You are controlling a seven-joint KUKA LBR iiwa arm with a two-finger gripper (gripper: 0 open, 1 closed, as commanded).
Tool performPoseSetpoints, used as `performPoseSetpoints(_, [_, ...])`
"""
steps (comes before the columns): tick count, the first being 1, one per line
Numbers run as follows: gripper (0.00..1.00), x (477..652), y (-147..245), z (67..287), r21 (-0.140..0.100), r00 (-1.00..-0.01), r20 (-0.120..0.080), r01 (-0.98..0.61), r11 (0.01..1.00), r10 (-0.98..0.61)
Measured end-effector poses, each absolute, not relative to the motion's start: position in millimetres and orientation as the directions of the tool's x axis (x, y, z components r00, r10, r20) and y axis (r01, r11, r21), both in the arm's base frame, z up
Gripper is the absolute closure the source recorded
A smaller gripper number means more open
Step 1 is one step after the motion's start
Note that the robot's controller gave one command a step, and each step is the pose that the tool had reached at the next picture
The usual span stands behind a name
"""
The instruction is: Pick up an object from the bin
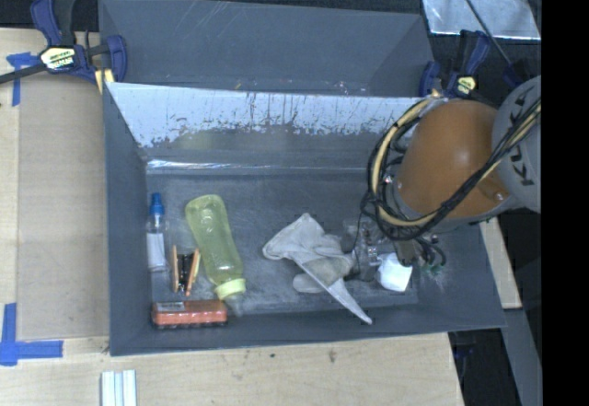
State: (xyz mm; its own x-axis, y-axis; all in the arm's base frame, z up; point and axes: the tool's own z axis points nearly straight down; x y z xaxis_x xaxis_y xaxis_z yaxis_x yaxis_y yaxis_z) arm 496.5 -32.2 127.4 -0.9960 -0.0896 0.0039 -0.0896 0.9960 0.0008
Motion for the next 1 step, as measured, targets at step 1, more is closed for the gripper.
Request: performPoseSetpoints(1, [1.00, 499.3, -34.3, 201.5, 0.000, -0.987, -0.002, -0.163, 0.987, -0.163])
